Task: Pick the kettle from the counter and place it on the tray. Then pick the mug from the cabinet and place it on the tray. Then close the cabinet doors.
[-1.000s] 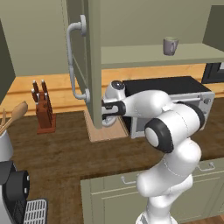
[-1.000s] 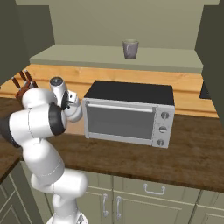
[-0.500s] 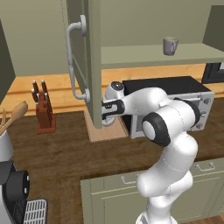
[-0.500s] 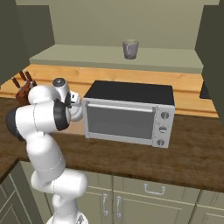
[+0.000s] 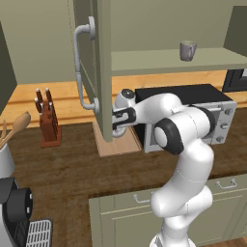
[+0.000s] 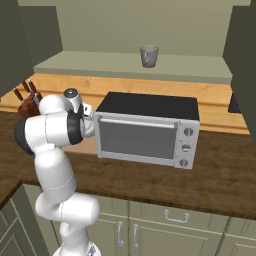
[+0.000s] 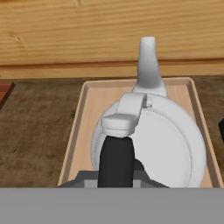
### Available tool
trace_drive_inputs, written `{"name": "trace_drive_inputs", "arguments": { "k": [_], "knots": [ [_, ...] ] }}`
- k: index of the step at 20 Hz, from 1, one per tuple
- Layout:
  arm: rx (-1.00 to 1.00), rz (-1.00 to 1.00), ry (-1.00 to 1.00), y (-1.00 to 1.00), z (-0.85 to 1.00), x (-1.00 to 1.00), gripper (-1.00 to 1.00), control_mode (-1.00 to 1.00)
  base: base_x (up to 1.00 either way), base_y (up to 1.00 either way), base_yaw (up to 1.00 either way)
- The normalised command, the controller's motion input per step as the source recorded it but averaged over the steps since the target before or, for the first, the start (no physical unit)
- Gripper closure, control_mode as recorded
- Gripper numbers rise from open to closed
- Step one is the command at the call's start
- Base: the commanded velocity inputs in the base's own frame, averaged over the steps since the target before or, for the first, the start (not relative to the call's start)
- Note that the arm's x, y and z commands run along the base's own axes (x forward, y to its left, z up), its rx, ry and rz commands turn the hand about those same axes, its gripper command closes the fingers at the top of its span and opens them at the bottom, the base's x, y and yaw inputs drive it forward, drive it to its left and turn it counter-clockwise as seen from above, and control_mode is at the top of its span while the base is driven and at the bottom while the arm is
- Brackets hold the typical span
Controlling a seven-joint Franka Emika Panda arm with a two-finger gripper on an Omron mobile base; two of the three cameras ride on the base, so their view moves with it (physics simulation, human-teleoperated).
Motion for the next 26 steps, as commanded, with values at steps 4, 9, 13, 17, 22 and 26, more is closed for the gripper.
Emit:
{"name": "trace_drive_inputs", "arguments": {
  "k": [4, 9, 13, 17, 22, 26],
  "knots": [
    [0.00, 0.00, 0.00, 0.00, -0.06, 0.19, 1.00, -1.00, 0.00, 0.00, 0.00],
    [0.00, 0.00, 0.00, 0.01, -0.09, 0.10, -1.00, -1.00, 0.00, 0.00, 0.00],
    [0.00, 0.00, -0.03, 0.00, -0.04, 0.00, -1.00, -1.00, 0.00, 0.00, 0.00],
    [0.00, 0.00, -0.09, 0.00, -0.01, -0.02, -1.00, -1.00, 0.00, 0.00, 0.00],
    [0.00, 0.00, -0.22, 0.00, 0.11, -0.20, -1.00, -1.00, 0.00, 0.00, 0.00],
    [0.00, -0.02, -0.23, 0.00, 0.33, -0.41, -1.00, -1.00, 0.00, 0.00, 0.00]
  ]
}}
